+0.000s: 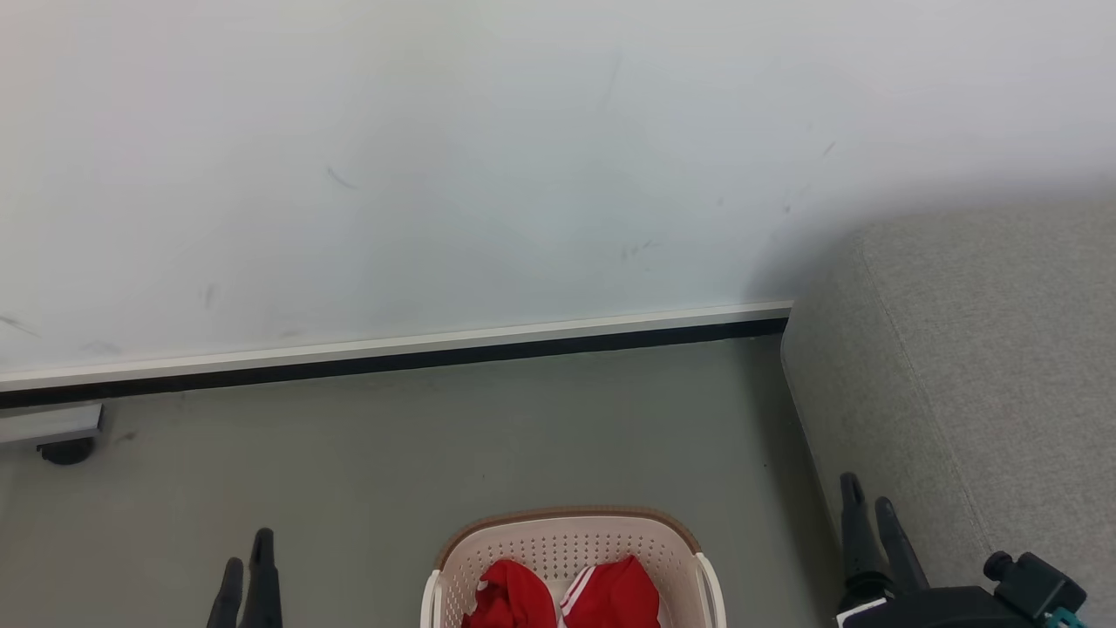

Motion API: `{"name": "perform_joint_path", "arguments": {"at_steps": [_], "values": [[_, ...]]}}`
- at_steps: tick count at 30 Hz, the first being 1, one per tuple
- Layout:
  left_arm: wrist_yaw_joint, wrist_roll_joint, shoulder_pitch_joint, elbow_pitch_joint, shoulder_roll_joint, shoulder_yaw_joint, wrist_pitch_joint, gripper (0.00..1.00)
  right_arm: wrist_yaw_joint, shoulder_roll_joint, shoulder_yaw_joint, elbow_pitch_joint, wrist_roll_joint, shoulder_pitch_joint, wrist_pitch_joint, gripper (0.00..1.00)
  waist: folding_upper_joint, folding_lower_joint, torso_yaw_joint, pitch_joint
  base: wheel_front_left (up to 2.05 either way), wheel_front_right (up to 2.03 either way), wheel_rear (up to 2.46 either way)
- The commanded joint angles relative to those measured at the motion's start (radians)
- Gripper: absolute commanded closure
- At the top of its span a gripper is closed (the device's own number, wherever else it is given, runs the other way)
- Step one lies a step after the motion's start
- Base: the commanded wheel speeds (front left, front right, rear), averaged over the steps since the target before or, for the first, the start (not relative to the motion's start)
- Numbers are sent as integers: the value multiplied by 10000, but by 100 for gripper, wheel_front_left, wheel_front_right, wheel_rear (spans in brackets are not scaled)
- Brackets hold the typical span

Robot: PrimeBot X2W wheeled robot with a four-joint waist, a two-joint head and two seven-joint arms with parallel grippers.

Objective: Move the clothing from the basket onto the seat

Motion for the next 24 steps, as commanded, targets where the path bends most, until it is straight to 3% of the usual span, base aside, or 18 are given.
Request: {"name": "perform_joint_path", "arguments": {"at_steps": [1, 8, 24], "values": [[-4, 320, 90, -157, 67, -60, -85, 0, 4, -88, 103, -161, -273, -195, -61, 0, 0, 0, 0, -4, 0, 0, 0], [173, 1482, 165, -343, 74, -333, -348, 0, 4, -295, 861, -261, -968, -344, -232, 0, 0, 0, -18, -16, 0, 0, 0], [489, 3978, 402, -1063, 87, -667, -900, 0, 5, -332, 1450, -336, -2659, -498, -600, 0, 0, 0, -97, -100, 0, 0, 0]]}}
